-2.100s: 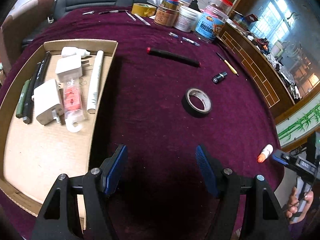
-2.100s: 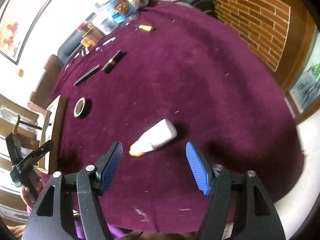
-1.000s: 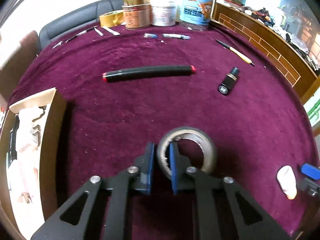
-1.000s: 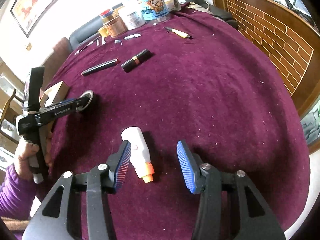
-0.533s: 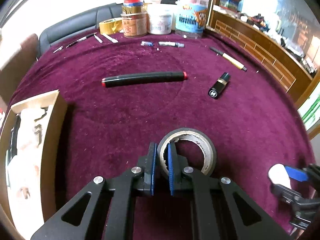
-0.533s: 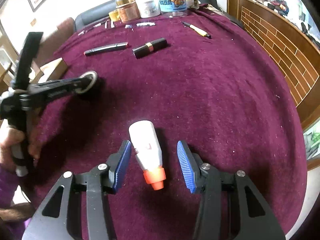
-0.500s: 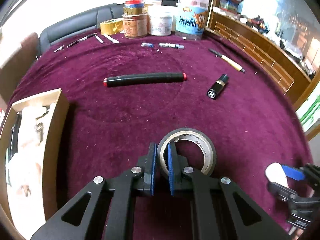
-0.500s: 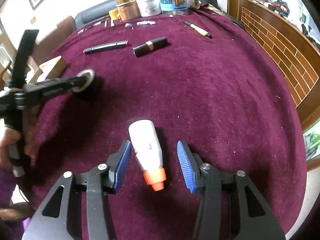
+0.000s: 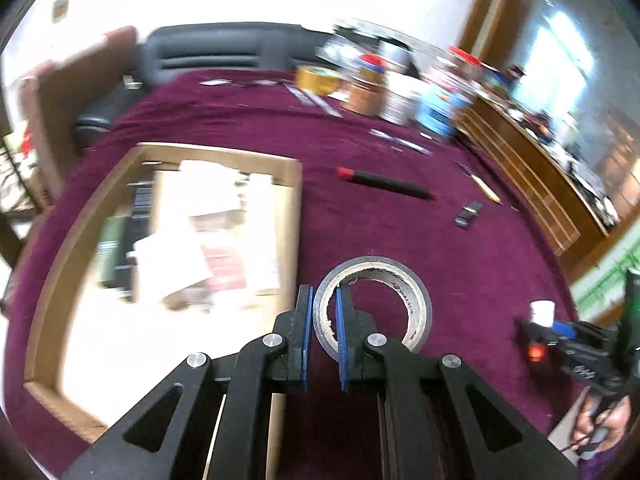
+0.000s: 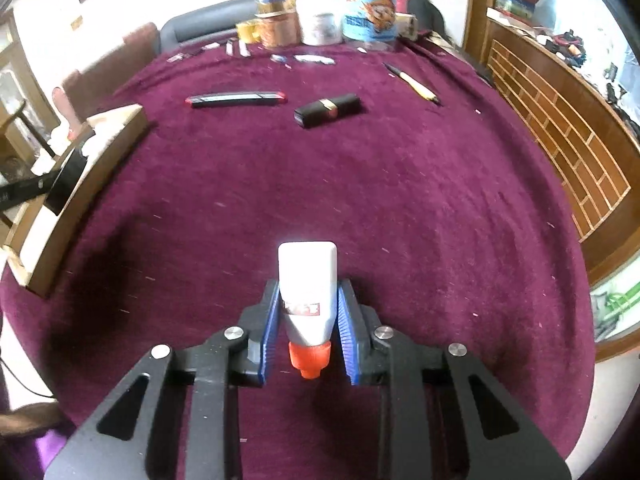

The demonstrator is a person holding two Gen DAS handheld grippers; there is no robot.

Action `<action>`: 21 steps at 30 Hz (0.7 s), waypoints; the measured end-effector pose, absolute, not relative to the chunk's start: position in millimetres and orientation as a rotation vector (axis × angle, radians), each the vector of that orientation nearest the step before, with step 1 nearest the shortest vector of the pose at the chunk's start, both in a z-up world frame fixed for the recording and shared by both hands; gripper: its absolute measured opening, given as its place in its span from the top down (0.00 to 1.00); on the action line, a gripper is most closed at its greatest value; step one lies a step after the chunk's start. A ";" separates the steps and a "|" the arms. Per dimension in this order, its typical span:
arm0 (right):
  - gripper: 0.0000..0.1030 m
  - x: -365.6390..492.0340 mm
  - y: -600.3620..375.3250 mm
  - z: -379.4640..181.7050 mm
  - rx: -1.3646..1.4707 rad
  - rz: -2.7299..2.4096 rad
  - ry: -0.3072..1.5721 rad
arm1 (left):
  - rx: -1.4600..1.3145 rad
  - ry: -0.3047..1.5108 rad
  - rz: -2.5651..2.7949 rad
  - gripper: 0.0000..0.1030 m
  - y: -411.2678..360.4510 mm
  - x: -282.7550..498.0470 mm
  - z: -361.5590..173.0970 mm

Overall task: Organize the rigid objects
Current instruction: 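Carry the tape into the box and release with the left tool while the right tool drops the bottle there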

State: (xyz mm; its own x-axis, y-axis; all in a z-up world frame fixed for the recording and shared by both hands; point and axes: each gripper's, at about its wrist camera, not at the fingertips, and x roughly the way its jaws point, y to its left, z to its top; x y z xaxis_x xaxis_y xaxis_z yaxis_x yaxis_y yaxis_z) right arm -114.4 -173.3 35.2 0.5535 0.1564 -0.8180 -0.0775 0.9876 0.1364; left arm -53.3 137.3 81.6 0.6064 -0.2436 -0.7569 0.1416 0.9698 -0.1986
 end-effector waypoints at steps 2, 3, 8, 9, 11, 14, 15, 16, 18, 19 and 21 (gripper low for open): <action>0.76 -112.1 -161.0 42.8 0.106 0.189 0.968 | -0.147 0.886 -0.158 0.92 165.7 -56.9 80.7; 0.76 -110.2 -152.9 47.1 0.112 0.219 0.966 | -0.157 0.887 -0.126 0.92 179.0 -57.8 79.1; 0.76 -98.0 -99.3 63.7 0.108 0.369 0.965 | -0.227 0.915 -0.002 0.92 234.8 -58.8 60.0; 0.76 -95.9 -87.3 66.2 0.103 0.395 0.966 | -0.238 0.927 0.014 0.92 242.8 -59.5 54.5; 0.76 -90.1 -61.3 71.6 0.097 0.456 0.973 | -0.251 0.953 0.038 0.92 254.6 -58.8 43.5; 0.76 -80.6 -23.2 76.2 0.071 0.525 0.982 | -0.256 0.974 0.051 0.92 266.4 -61.7 30.0; 0.76 -78.8 -14.0 76.6 0.057 0.534 0.982 | -0.258 0.981 0.057 0.92 268.2 -61.9 27.1; 0.76 -76.3 -2.2 76.8 0.039 0.544 0.984 | -0.261 0.991 0.066 0.92 271.4 -61.0 22.6; 0.76 -70.6 19.5 76.2 0.023 0.573 0.997 | -0.260 1.002 0.080 0.92 276.4 -61.1 18.3; 0.76 -67.3 28.6 75.1 0.016 0.588 1.004 | -0.258 1.010 0.086 0.92 278.7 -60.4 15.2; 0.76 -62.4 48.1 72.3 0.000 0.614 1.017 | -0.246 1.011 0.088 0.92 280.5 -59.3 13.4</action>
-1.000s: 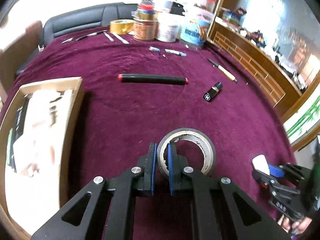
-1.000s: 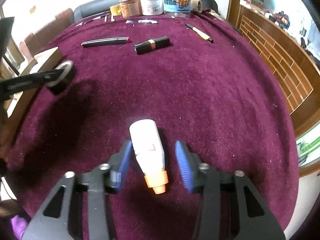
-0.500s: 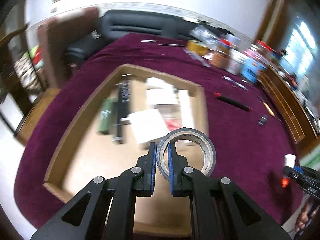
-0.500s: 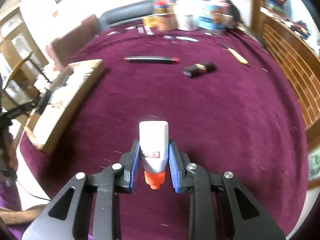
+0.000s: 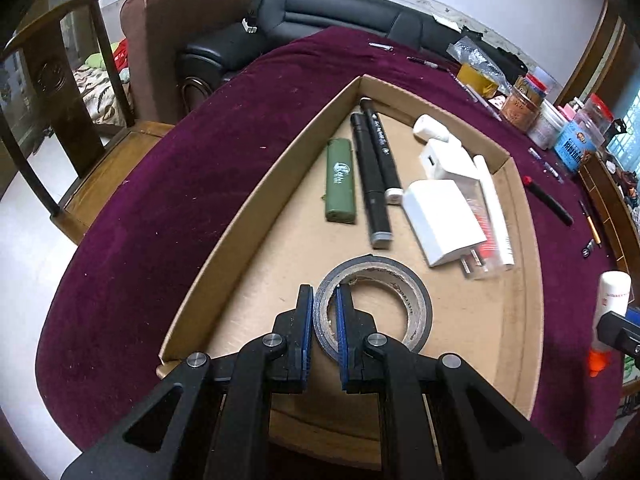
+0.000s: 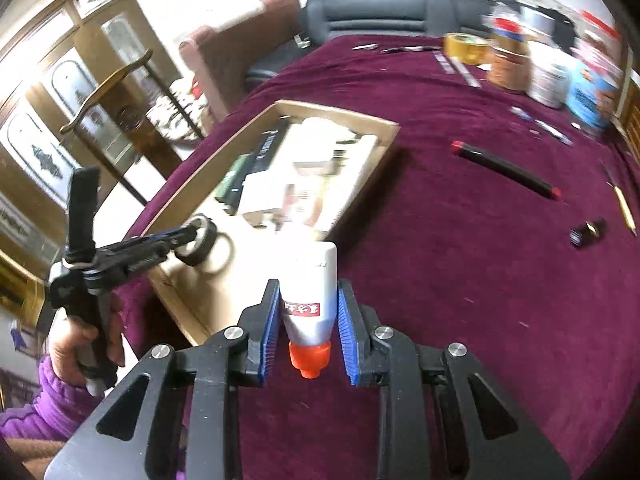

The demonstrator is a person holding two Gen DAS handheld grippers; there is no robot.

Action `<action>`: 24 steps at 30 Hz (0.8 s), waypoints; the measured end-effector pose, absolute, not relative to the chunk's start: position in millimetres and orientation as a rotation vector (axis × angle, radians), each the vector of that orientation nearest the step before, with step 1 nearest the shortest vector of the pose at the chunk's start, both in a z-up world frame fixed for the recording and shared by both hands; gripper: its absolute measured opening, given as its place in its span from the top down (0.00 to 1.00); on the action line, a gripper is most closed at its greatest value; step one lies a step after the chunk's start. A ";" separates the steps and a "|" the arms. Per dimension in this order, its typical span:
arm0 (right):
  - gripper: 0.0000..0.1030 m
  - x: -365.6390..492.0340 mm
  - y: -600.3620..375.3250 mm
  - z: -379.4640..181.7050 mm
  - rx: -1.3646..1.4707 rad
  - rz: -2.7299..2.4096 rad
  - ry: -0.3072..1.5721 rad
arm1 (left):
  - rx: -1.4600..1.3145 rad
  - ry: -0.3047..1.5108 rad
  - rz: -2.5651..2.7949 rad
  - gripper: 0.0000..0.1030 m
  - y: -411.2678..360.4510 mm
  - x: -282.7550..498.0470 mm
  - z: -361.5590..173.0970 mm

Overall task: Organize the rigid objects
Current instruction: 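Carry the tape into the box and release with the left tool while the right tool drops the bottle there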

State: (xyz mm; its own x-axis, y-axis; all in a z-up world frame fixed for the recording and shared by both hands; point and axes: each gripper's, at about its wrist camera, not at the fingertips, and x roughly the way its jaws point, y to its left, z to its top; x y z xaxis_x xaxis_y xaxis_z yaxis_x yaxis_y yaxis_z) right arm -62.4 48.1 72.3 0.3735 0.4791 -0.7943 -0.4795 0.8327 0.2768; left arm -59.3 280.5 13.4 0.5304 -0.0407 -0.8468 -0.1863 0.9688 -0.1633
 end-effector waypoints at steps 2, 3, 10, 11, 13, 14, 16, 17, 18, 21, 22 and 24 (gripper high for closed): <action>0.76 -56.2 67.8 67.6 -0.013 0.640 1.036 | -0.226 1.013 0.099 0.92 279.7 -57.2 12.8; 0.76 -53.1 77.7 64.1 -0.021 0.652 1.049 | -0.217 1.016 0.098 0.92 279.2 -56.6 11.8; 0.76 -39.4 129.0 38.1 -0.095 0.662 1.118 | -0.243 1.016 0.055 0.88 280.0 -57.7 13.3; 0.76 -38.7 131.6 36.1 -0.101 0.663 1.124 | -0.249 1.005 0.050 0.83 281.3 -59.0 16.3; 0.76 -37.8 140.0 30.6 -0.117 0.659 1.136 | -0.256 0.976 0.053 0.67 283.9 -62.8 22.6; 0.76 -36.9 142.3 28.8 -0.122 0.656 1.140 | -0.264 0.952 0.055 0.58 285.9 -66.0 27.5; 0.76 -37.1 144.5 25.1 -0.131 0.646 1.147 | -0.275 0.906 0.062 0.53 288.9 -71.7 37.3; 0.76 -37.8 145.6 23.3 -0.135 0.643 1.148 | -0.279 0.886 0.068 0.50 290.8 -74.5 41.6; 0.76 -38.6 146.5 22.0 -0.137 0.640 1.149 | -0.284 0.872 0.074 0.48 293.0 -76.6 44.6; 0.76 -36.6 150.2 19.7 -0.139 0.633 1.151 | -0.282 0.843 0.104 0.40 297.4 -80.6 50.1; 0.76 -36.5 150.9 19.3 -0.136 0.629 1.152 | -0.277 0.838 0.115 0.40 297.7 -81.2 50.8; 0.75 -36.3 151.7 18.0 -0.129 0.620 1.153 | -0.262 0.838 0.142 0.39 297.5 -81.9 50.6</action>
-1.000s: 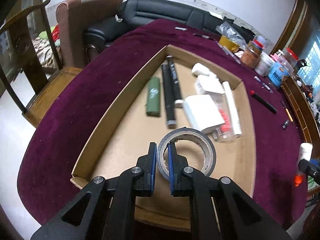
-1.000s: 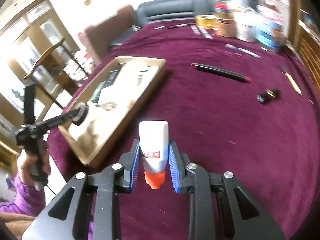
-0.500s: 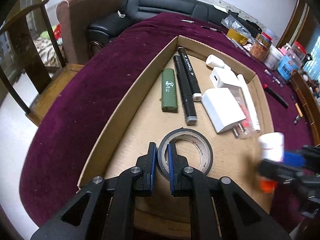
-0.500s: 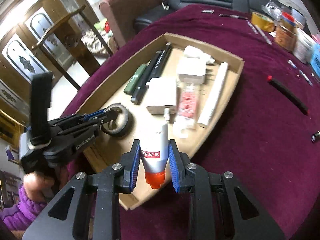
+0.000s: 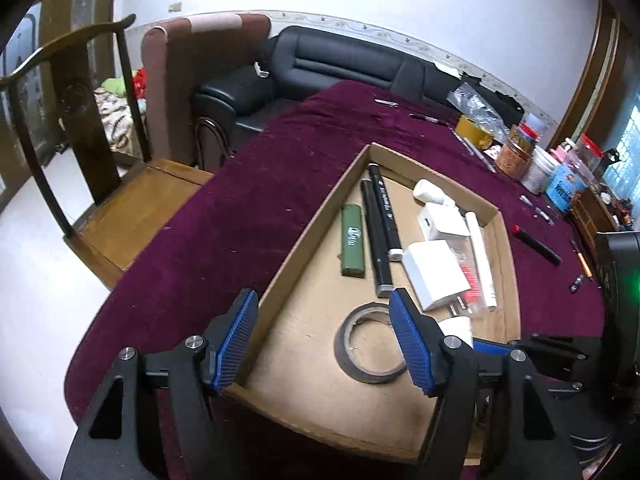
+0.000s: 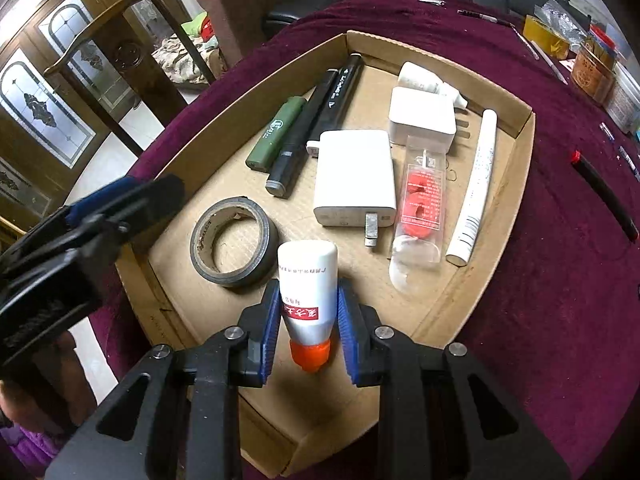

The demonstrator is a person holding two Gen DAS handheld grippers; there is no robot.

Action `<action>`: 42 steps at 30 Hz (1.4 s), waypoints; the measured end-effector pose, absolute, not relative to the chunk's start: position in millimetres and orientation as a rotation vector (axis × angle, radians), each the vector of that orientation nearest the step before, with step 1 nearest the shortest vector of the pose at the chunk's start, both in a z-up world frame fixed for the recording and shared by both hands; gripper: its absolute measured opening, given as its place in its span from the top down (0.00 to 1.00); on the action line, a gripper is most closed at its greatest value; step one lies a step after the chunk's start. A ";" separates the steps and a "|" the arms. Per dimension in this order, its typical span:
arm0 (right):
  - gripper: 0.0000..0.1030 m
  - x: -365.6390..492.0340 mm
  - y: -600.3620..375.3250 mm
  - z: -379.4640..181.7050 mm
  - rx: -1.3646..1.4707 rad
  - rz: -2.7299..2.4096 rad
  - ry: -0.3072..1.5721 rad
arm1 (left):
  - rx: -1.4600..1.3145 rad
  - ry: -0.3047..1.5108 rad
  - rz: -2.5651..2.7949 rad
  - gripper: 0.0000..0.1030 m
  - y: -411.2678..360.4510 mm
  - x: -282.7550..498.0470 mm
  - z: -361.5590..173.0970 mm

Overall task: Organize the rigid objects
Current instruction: 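Carry the tape into the box and release with the left tool while the right tool drops the bottle there, then grasp the red-capped black marker with the left tool while the right tool approaches the black lipstick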

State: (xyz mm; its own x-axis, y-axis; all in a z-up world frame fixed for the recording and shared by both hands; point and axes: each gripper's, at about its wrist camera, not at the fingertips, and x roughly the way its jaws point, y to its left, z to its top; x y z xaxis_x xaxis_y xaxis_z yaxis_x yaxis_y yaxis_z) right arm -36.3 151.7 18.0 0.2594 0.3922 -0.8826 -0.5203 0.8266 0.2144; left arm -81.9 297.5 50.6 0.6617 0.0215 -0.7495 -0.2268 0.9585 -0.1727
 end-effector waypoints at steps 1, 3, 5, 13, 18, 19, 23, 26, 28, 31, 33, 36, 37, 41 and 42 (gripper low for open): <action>0.75 -36.8 152.2 17.6 -0.130 0.620 1.152 | -0.255 0.843 0.153 0.39 297.5 -80.9 49.8; 0.74 -39.4 152.9 19.3 -0.140 0.617 1.136 | -0.246 0.848 0.176 0.39 296.4 -80.6 48.4; 0.72 -43.1 152.1 23.9 -0.153 0.609 1.107 | -0.236 0.850 0.192 0.39 294.8 -81.6 47.9; 0.55 -56.6 130.3 49.9 -0.119 0.597 0.975 | -0.159 0.834 0.232 0.39 277.8 -85.1 54.4; 0.55 -61.5 111.9 57.2 -0.091 0.574 0.938 | -0.117 0.827 0.236 0.39 262.8 -85.6 59.3; 0.55 -61.7 107.8 57.3 -0.083 0.569 0.936 | -0.111 0.829 0.236 0.39 260.3 -85.8 60.2; 0.55 -62.9 96.9 54.1 -0.059 0.556 0.943 | -0.091 0.834 0.235 0.39 250.3 -87.5 61.4; 0.55 -63.2 86.7 53.1 -0.044 0.549 0.943 | -0.081 0.840 0.235 0.39 243.6 -87.9 62.0; 0.55 -64.1 80.7 53.4 -0.035 0.546 0.939 | -0.069 0.843 0.237 0.39 238.6 -88.1 62.9; 0.55 -64.0 69.4 53.4 -0.016 0.536 0.934 | -0.049 0.845 0.233 0.39 229.8 -88.6 64.4; 0.55 -63.7 60.1 51.9 -0.001 0.524 0.934 | -0.036 0.849 0.228 0.39 223.4 -88.7 65.4; 0.55 -61.8 42.9 48.4 0.027 0.507 0.940 | -0.025 0.852 0.206 0.39 212.7 -87.6 67.8; 0.55 -60.5 36.4 47.0 0.037 0.499 0.942 | -0.022 0.851 0.194 0.39 207.8 -87.3 69.8; 0.55 -53.9 -1.9 43.8 0.088 0.439 0.937 | -0.027 0.841 0.114 0.39 189.5 -84.5 81.3; 0.55 -51.3 -14.6 43.6 0.106 0.415 0.933 | -0.026 0.839 0.090 0.39 184.0 -83.2 84.7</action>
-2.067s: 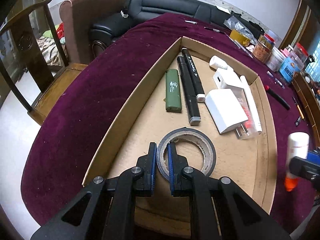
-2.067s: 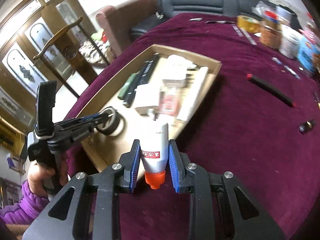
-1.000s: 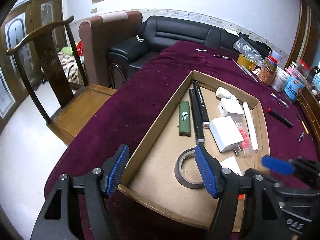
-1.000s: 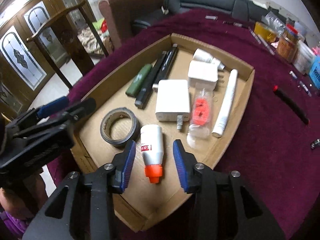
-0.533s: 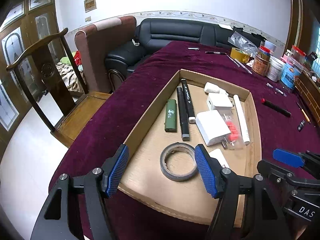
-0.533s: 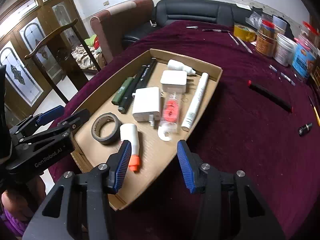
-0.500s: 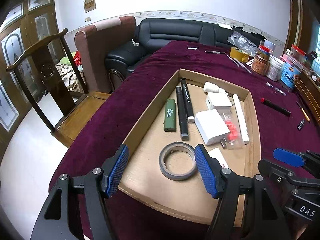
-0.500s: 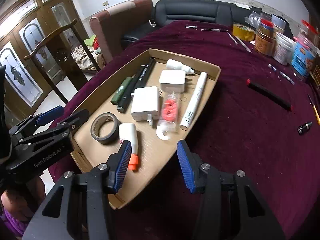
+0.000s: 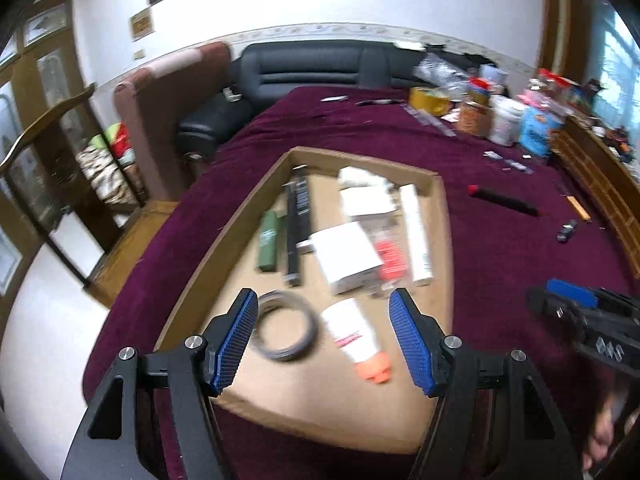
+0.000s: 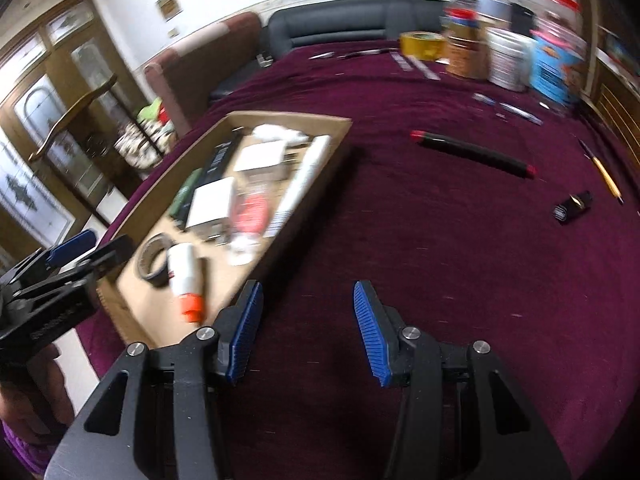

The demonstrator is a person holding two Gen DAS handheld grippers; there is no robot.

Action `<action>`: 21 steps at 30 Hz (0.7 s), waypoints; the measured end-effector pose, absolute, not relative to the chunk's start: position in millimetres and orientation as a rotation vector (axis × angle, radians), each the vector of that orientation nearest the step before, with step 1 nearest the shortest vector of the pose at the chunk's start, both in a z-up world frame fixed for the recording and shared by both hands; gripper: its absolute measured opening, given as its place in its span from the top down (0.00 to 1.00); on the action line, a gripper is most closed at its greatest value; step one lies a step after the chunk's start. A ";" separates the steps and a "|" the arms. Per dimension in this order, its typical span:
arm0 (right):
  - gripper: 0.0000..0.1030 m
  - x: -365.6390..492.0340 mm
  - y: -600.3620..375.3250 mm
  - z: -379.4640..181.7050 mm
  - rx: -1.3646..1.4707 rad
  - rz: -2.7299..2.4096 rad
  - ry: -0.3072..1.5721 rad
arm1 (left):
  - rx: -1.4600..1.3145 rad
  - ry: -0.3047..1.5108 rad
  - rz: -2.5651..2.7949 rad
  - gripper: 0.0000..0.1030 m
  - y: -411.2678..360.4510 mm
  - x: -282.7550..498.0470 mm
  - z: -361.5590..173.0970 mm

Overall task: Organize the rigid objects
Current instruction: 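Grasp the red-capped black marker with the left tool while the right tool approaches the black lipstick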

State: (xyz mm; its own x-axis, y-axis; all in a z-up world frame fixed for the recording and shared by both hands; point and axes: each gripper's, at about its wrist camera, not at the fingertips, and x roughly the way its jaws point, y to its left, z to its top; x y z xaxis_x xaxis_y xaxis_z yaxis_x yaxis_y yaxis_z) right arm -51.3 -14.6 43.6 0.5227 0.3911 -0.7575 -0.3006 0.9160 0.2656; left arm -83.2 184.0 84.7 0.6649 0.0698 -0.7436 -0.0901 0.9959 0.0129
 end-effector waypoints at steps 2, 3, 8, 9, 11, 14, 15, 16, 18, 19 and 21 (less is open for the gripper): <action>0.55 -45.8 -43.3 44.6 0.148 0.356 0.918 | -0.020 0.845 0.024 0.38 167.7 -76.6 91.0; 0.55 -43.1 -57.5 45.2 0.171 0.327 0.909 | -0.019 0.853 -0.005 0.38 160.3 -72.1 92.6; 0.55 -20.3 -142.9 50.2 0.324 0.153 0.845 | 0.046 0.855 -0.091 0.37 108.9 -48.1 97.2; 0.53 -15.6 -155.8 50.3 0.341 0.121 0.828 | 0.057 0.857 -0.115 0.37 95.2 -41.1 96.6; 0.47 -5.4 -182.7 49.1 0.377 0.045 0.775 | 0.077 0.870 -0.152 0.37 72.4 -29.5 93.9; 0.46 12.7 -211.3 41.7 0.412 -0.021 0.753 | 0.115 0.892 -0.217 0.37 43.2 -7.1 88.7; 0.46 19.5 -216.5 39.0 0.425 -0.030 0.764 | 0.130 0.902 -0.221 0.37 34.6 3.3 87.7; 0.46 24.6 -222.7 36.4 0.444 -0.032 0.772 | 0.135 0.902 -0.231 0.37 26.4 14.7 87.9; 0.46 33.4 -234.0 31.5 0.485 -0.020 0.774 | 0.134 0.883 -0.262 0.37 15.3 33.9 88.8; 0.46 36.3 -238.5 29.2 0.500 -0.015 0.771 | 0.142 0.864 -0.275 0.37 8.5 48.2 88.2; 0.46 36.8 -248.8 21.4 0.537 0.005 0.752 | 0.196 0.849 -0.298 0.37 -4.2 69.9 81.4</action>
State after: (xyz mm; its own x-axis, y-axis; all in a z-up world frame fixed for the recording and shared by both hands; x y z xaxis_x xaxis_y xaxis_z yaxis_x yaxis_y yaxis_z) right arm 36.8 -248.8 21.4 0.7369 0.1925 -0.6481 0.1835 0.8657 0.4658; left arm 69.9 -4.2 81.4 0.6232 -0.1799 -0.7611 0.3346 0.9409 0.0516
